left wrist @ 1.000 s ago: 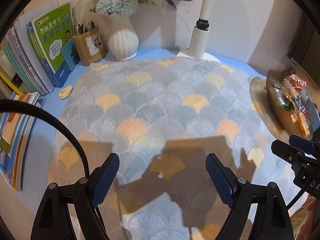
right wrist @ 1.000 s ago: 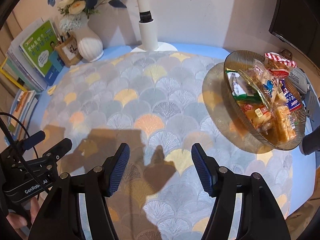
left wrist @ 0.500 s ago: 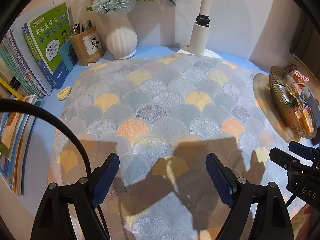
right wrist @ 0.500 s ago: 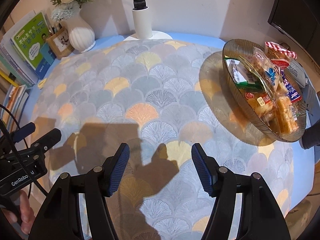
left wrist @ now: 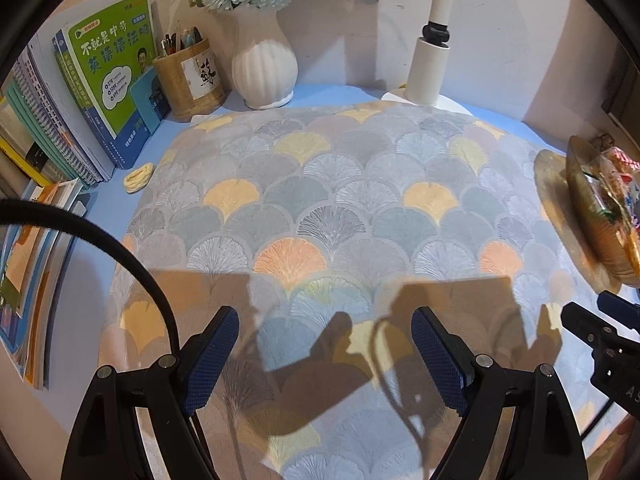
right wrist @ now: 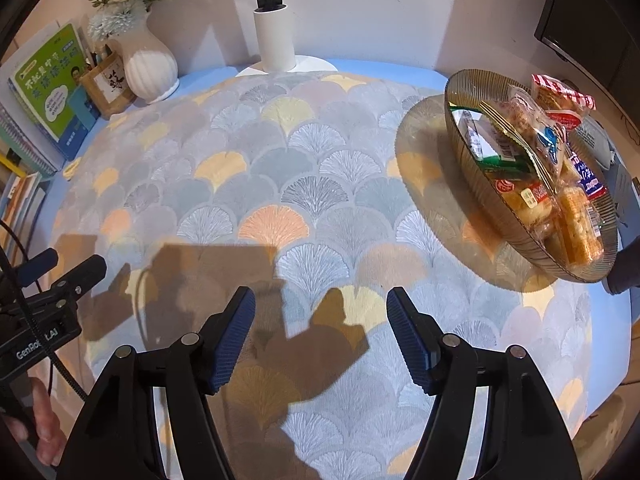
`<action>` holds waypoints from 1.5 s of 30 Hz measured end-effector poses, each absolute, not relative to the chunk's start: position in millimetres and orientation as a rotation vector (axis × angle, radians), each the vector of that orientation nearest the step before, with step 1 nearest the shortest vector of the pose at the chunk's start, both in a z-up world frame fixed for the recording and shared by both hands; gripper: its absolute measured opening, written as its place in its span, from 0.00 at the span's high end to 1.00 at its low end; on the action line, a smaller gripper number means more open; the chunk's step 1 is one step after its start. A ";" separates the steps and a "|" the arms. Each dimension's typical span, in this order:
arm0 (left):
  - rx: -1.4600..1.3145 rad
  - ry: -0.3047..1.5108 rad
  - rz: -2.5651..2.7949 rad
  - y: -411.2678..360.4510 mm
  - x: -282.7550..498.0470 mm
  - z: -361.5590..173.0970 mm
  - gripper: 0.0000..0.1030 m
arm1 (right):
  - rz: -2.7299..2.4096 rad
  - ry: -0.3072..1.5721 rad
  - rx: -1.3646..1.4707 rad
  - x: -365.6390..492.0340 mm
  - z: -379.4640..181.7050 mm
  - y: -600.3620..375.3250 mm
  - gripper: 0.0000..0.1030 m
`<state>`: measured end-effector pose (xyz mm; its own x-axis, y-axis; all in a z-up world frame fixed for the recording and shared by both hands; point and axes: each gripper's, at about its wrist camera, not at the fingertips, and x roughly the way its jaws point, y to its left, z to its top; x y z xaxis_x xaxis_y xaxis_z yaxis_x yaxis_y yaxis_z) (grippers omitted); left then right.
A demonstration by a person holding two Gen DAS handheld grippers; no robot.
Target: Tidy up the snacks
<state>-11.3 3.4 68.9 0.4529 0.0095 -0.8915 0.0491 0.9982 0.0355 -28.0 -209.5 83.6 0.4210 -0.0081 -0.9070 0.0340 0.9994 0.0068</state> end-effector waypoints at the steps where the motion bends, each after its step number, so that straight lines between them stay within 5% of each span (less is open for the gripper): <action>1: 0.059 1.102 -0.020 3.6 -9.3 67.3 0.16 | -0.025 1.135 0.025 -26.8 82.7 -209.8 0.34; 45: 0.078 1.093 0.048 14.3 1.6 13.3 0.14 | -0.066 1.159 0.046 -11.1 34.0 -215.1 0.34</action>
